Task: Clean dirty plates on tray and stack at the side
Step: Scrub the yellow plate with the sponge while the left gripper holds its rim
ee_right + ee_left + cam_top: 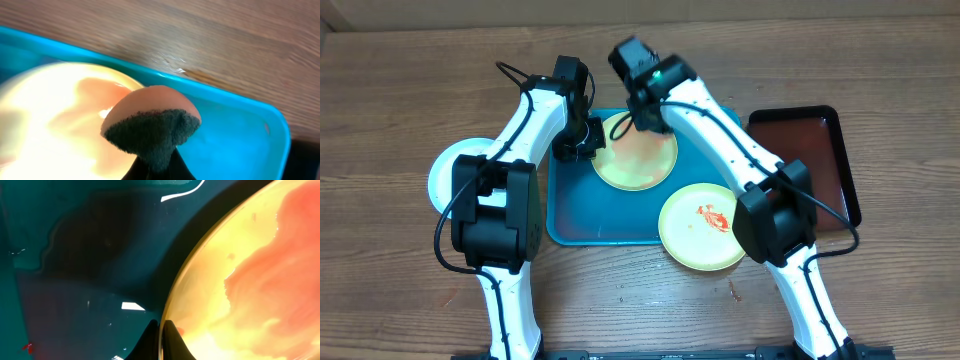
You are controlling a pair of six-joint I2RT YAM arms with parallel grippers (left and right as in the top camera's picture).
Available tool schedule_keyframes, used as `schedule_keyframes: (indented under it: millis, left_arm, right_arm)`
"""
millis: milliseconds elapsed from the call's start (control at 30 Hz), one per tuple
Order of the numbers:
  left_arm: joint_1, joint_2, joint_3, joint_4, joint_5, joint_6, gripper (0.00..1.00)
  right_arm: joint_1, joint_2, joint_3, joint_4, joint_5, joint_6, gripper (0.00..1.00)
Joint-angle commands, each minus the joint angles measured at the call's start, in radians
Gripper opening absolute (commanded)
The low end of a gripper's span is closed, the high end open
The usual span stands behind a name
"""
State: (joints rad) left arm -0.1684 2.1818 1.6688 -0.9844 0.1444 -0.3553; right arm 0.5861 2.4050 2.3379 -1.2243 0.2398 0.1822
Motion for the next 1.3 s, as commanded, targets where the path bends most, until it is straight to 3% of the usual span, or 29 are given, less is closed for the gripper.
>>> schedule_keyframes:
  millis: [0,267,533,1000,1267]
  left_arm:
    - [0.007,-0.030,0.000,-0.003,-0.021,0.019,0.04]
    - [0.007,-0.030,0.000,-0.003,-0.021,0.019,0.04]
    - [0.007,-0.030,0.000,-0.003,-0.021,0.019,0.04]
    - [0.007,-0.030,0.000,0.001,-0.021,0.019,0.04]
    - [0.007,-0.030,0.000,0.001,-0.021,0.019,0.04]
  right_arm:
    - [-0.033,-0.009,0.075,-0.013,-0.246,-0.004,0.04]
    - [-0.053,-0.005,-0.074,0.122,-0.539,0.055,0.04]
    - [-0.031,-0.005,-0.281,0.307,-0.631,0.167,0.04]
    - [0.017,-0.005,-0.290,0.300,-0.526,0.217,0.04]
    - [0.017,-0.005,-0.343,0.384,-0.499,0.251,0.04]
